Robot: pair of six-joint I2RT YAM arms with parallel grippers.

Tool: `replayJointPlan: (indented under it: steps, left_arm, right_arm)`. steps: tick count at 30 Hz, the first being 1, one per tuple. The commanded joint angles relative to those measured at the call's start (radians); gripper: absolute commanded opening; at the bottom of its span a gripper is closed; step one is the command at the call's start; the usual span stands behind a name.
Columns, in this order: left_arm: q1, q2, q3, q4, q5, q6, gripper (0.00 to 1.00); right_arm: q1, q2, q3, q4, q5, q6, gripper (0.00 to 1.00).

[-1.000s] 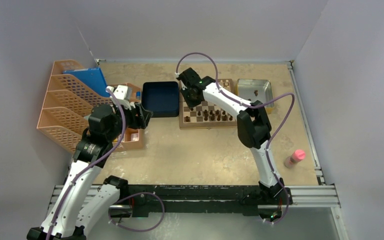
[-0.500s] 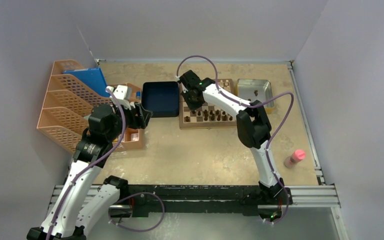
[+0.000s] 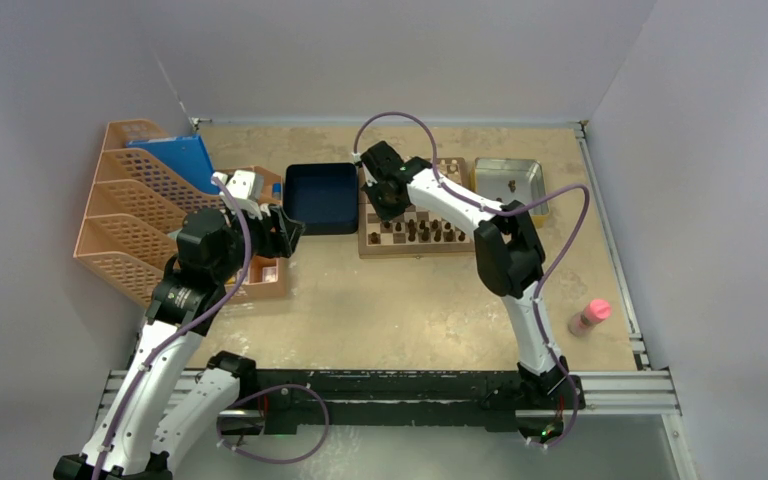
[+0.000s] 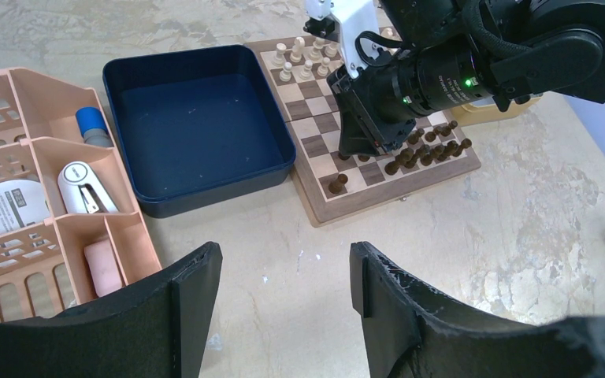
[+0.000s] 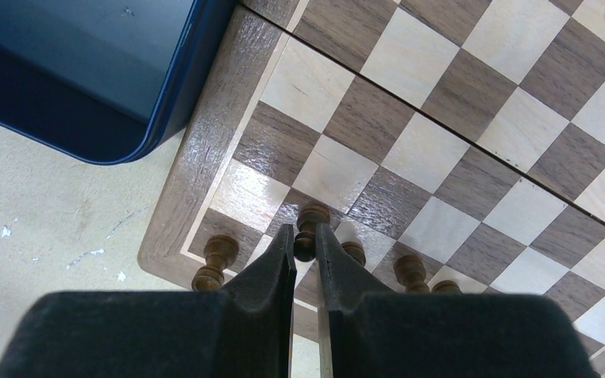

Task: Set up the chess pieces on the board
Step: Place the chess piece on the chessboard.

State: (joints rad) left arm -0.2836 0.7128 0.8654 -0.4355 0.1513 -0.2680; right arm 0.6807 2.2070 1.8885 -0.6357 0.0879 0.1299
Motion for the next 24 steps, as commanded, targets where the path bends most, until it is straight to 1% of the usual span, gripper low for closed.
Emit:
replayJointPlan:
  steps: [1, 14, 18, 24]
  left_arm:
    - [0.001, -0.015, 0.014, 0.028, -0.006, 0.016, 0.61]
    - [0.001, -0.017, 0.012, 0.028, -0.006, 0.015, 0.61]
    - [0.001, -0.017, 0.012, 0.027, -0.006, 0.015, 0.61]
    - [0.001, -0.017, 0.012, 0.026, -0.010, 0.015, 0.61]
  right_arm:
    - [0.012, -0.018, -0.029, -0.046, -0.026, -0.007, 0.01]
    - [0.018, -0.049, -0.067, -0.022, -0.034, -0.004, 0.02]
    - [0.017, -0.042, -0.066, -0.014, -0.022, -0.005, 0.07]
    - [0.018, -0.036, -0.054, -0.011, -0.025, -0.002, 0.21]
